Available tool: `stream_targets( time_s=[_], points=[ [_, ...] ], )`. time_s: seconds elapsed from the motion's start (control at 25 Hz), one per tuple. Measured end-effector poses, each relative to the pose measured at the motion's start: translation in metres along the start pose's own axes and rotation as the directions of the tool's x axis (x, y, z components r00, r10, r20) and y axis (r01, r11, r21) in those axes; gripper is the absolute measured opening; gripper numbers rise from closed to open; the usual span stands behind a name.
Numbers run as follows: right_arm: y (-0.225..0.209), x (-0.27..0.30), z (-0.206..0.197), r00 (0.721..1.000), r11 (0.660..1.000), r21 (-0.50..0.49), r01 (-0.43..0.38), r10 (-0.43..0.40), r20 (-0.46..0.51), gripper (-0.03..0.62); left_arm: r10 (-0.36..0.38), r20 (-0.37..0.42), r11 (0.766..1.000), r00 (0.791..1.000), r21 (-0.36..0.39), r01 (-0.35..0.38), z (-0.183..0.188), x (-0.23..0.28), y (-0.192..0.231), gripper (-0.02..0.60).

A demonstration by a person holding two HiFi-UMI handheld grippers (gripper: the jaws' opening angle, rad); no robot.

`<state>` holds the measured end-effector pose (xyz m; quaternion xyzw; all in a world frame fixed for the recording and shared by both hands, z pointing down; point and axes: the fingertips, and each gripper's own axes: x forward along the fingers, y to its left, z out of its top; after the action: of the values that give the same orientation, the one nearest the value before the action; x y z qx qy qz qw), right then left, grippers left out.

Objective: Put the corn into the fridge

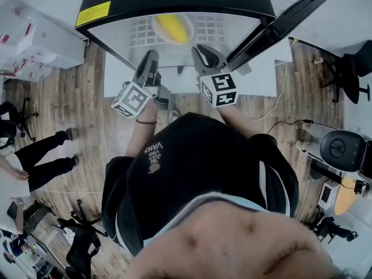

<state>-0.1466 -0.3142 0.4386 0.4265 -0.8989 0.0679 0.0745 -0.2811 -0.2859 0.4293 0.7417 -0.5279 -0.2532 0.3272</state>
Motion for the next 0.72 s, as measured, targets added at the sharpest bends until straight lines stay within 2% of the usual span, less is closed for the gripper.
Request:
stream_targets(
  time_s=[0.44, 0.72],
  points=[
    [-0.002, -0.014, -0.001, 1.000, 1.000, 0.009, -0.021, 0.021, 0.011, 0.023, 0.024, -0.025, 0.986, 0.999, 0.166, -0.020, -0.008, -0.005, -0.012, 0.066],
    [-0.003, -0.021, -0.006, 0.999, 0.999, 0.013, -0.038, 0.038, 0.008, 0.018, 0.036, -0.047, 0.959, 0.998, 0.283, -0.021, -0.018, -0.009, -0.020, 0.066]
  ],
)
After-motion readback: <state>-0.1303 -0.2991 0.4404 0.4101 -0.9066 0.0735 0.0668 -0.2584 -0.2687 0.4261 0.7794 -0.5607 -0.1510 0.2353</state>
